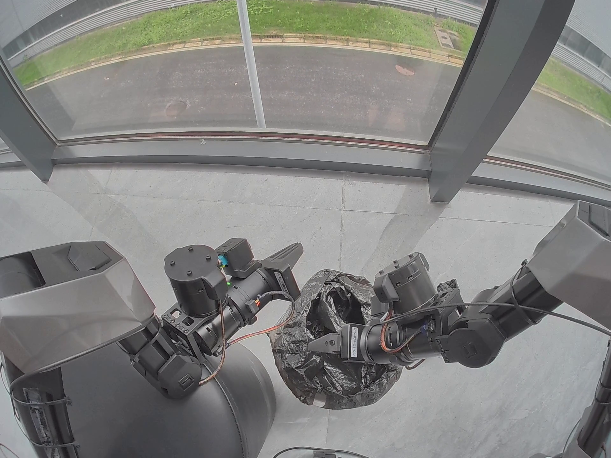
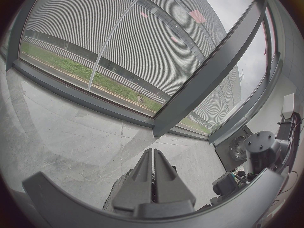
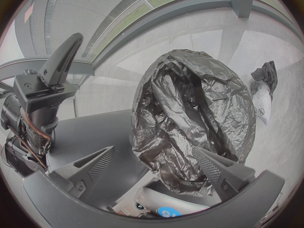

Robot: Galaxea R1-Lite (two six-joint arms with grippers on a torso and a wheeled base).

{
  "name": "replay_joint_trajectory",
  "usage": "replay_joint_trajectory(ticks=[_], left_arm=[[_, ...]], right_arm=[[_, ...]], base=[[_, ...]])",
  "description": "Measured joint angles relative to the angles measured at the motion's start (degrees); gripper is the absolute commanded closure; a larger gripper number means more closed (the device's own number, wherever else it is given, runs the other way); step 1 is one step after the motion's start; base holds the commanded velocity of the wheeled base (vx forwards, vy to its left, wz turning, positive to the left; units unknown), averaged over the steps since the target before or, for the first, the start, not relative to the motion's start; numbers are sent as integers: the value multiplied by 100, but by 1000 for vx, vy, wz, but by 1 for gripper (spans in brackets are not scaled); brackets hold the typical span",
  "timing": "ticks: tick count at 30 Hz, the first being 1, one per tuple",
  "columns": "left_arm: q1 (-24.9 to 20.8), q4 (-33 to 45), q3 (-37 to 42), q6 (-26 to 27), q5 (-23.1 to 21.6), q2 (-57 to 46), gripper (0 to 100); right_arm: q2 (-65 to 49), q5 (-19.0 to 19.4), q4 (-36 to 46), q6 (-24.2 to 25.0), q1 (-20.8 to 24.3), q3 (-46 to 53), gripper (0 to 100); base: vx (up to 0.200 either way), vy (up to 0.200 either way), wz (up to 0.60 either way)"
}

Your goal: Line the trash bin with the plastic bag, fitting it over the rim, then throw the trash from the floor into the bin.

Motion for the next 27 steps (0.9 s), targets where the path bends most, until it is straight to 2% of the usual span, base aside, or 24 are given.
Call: replay_joint_trajectory(ticks=[10, 18, 27], left_arm=[[5, -35, 0, 0, -4, 27, 100], [11, -57, 0, -7, -9, 57, 100], [7, -101, 0, -9, -6, 77, 100]], right_arm=[[717, -30, -496, -351, -330, -399, 0], [1207, -299, -458, -666, -438, -755, 0], [1340, -567, -439, -657, -446, -818, 0]], base=[[0, 0, 0], [0, 0, 0], [0, 0, 0]])
